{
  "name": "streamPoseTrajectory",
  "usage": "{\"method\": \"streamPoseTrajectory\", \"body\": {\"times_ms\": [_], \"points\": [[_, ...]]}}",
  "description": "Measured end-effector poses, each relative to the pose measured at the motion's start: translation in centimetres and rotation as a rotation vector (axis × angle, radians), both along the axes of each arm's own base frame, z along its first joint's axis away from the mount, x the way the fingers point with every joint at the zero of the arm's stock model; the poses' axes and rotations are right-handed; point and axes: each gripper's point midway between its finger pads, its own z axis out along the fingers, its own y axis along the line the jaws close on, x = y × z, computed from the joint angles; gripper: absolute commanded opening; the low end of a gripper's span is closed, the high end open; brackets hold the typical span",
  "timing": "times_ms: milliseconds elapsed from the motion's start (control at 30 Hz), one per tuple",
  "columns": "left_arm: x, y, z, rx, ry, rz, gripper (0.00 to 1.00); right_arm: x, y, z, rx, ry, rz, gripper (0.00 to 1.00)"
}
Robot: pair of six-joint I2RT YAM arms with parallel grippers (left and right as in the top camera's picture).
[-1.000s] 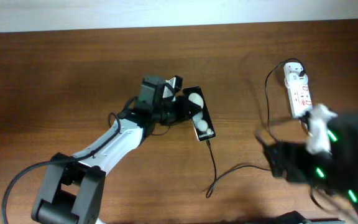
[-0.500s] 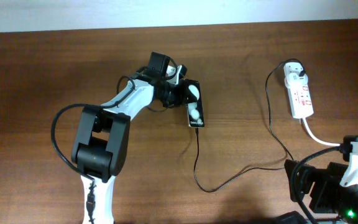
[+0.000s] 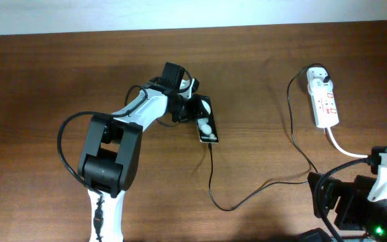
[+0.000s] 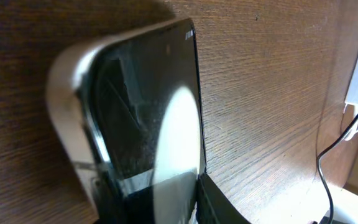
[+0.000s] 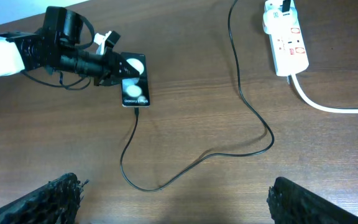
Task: Plug charger to phone and switch on socket
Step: 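Lower the charging phone onto the table with the left gripper and release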
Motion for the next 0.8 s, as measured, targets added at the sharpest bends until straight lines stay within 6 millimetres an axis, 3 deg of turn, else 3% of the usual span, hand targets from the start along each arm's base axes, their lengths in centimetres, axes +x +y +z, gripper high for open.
{"method": "streamPoseTrajectory", "body": {"times_ms": [133,167,200,300,367,433,700,733,800], "points": [[0.0,0.1,-0.1,0.010,-0.005,-0.001,0.50,0.0,-0.1,0.0,-0.003,0.000,-0.002,0.99],[0.0,0.0,0.0,0.002,-0.004,-0.002,0.57,0.0,-0.1,0.0,-0.002,0.000,-0.002,0.99],[0.1,-0.1,0.3,-0.002,-0.010,-0.005,0.69,0.0,-0.1,0.0,-0.002,-0.001,-0.002,0.99],[0.3,-0.4,1.0,-0.012,-0.027,-0.009,0.88,0.0,-0.1,0.0,-0.002,0.000,-0.003,0.99],[0.3,-0.4,1.2,-0.009,-0.027,-0.009,0.95,0.0,-0.1,0.0,-0.002,0.000,-0.002,0.99],[0.4,0.1,1.4,0.030,-0.036,-0.001,0.99,0.0,-0.1,0.0,-0.003,0.000,-0.002,0.99],[0.6,1.2,1.4,0.080,-0.038,0.022,0.99,0.0,-0.1,0.0,-0.002,0.000,-0.002,0.99],[0.5,2.0,1.5,0.101,-0.027,0.029,0.99,0.0,-0.2,0.0,-0.007,-0.002,-0.007,0.99],[0.9,6.6,1.3,0.198,-0.003,0.089,0.99,0.4,-0.7,0.2,-0.028,-0.019,-0.034,0.99]]}}
